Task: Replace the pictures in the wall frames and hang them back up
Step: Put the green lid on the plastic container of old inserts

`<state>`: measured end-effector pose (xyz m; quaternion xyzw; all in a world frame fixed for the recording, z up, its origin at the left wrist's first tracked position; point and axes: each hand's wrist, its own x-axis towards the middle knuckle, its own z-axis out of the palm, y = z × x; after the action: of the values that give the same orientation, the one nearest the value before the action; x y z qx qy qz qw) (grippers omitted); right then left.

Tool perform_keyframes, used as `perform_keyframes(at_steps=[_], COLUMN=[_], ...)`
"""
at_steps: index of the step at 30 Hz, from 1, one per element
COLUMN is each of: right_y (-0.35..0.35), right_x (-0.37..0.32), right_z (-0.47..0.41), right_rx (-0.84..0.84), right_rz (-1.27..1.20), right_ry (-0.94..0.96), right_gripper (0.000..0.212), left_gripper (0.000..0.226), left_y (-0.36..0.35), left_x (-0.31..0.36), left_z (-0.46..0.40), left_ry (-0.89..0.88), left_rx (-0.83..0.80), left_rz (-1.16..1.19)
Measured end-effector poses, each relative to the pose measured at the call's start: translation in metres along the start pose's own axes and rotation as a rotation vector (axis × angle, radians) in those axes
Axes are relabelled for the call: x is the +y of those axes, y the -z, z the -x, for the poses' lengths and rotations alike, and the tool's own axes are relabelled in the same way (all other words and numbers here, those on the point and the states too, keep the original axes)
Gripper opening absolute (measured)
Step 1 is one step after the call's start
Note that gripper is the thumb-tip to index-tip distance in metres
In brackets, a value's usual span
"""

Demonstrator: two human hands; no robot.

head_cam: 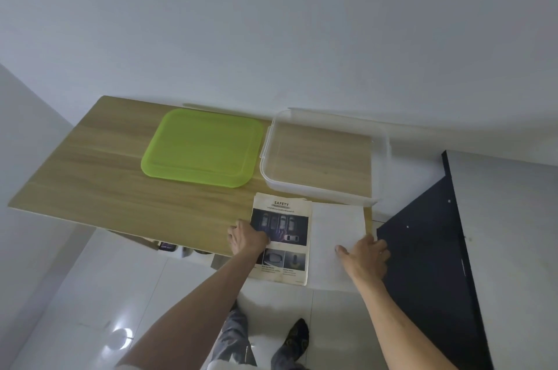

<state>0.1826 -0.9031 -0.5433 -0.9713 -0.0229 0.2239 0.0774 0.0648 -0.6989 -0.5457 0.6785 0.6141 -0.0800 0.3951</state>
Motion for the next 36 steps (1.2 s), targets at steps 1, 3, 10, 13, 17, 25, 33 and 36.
perform_keyframes(at_steps=[1, 3, 10, 13, 17, 25, 33, 36], right_y=[0.000, 0.001, 0.012, 0.008, 0.007, 0.016, 0.034, 0.046], right_x=[0.000, 0.001, 0.007, 0.014, 0.028, 0.041, 0.026, 0.014], right_z=[0.000, -0.001, -0.006, -0.003, 0.003, 0.030, 0.058, 0.059], right_rx=[-0.004, -0.009, -0.076, -0.085, -0.090, -0.143, -0.023, 0.000], right_rz=[0.004, 0.020, -0.146, -0.236, -0.330, -0.652, -0.876, -0.900], right_ry=[-0.002, -0.003, -0.067, -0.072, -0.041, -0.133, -0.062, -0.007], right_gripper=[0.076, 0.079, 0.093, 0.087, 0.069, 0.050, 0.050, 0.050], left_gripper=[0.058, 0.052, 0.035, 0.042, 0.041, 0.041, 0.046, 0.048], left_y=[0.001, 0.004, 0.016, 0.023, 0.031, 0.055, 0.096, 0.114], left_x=[0.001, 0.002, -0.005, -0.016, -0.033, -0.044, -0.027, -0.011], left_z=[0.001, 0.005, 0.005, -0.001, -0.008, -0.011, -0.012, -0.017], left_ry=[-0.004, -0.029, -0.108, -0.081, -0.075, -0.123, -0.289, -0.337], left_rx=[-0.004, -0.006, -0.086, -0.212, -0.339, -0.538, -0.518, -0.516], left_rz=[0.008, 0.036, 0.178, 0.354, 0.479, 0.578, 0.602, 0.602])
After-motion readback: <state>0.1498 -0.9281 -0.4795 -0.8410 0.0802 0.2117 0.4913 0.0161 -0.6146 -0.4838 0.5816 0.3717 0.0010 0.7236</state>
